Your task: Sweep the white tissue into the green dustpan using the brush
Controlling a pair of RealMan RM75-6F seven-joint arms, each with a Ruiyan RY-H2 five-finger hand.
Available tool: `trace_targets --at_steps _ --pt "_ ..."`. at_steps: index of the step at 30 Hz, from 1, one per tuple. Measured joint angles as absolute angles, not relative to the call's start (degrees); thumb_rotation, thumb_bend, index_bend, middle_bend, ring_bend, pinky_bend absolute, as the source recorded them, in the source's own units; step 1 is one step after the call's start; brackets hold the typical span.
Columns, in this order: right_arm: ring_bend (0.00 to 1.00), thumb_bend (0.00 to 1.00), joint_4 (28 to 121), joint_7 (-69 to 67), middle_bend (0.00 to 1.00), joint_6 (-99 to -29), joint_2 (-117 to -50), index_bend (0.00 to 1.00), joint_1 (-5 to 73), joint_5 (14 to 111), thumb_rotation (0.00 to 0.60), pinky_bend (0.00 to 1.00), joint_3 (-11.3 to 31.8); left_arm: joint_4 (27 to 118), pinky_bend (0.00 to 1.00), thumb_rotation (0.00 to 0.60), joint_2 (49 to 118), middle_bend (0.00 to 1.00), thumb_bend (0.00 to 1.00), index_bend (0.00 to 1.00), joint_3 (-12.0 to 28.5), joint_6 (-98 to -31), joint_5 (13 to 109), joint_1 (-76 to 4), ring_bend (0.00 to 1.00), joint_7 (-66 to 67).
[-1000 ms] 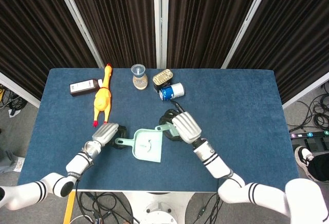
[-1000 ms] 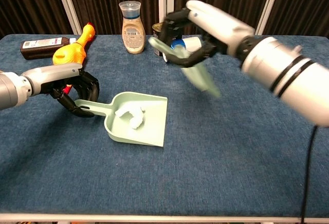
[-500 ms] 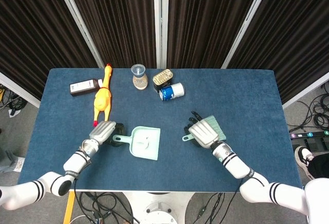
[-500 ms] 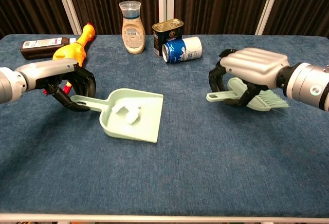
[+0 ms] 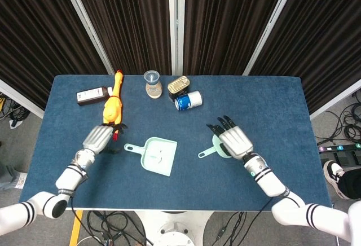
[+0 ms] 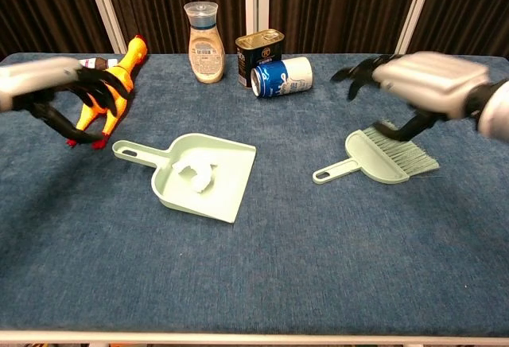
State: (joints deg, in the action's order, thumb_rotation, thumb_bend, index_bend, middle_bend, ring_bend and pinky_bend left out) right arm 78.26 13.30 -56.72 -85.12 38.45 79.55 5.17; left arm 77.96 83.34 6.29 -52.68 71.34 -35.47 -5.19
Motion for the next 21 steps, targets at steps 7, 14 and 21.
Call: trace_targets --at_steps 7,14,21 --pt "0.0 0.36 80.22 6.41 0.17 -67.25 -76.12 0.07 30.04 80.91 0.6 0.0 4.13 78.46 0.19 0.6 78.66 0.32 0.25 0.27 5.37 -66.8 70.93 -27.68 0.26 1.66" --pt "0.0 0.36 80.52 -1.4 0.14 -76.16 -71.89 0.03 20.91 81.82 0.6 0.0 1.61 77.09 0.18 0.6 76.58 0.31 0.25 0.27 2.47 -80.98 73.56 -17.64 0.26 6.04" --pt "0.0 0.36 80.95 -3.8 0.15 -83.65 -70.7 0.02 13.87 82.47 0.6 0.0 0.18 81.32 0.18 0.6 74.81 0.31 0.24 0.27 -0.07 -87.62 75.53 -10.34 0.26 7.18"
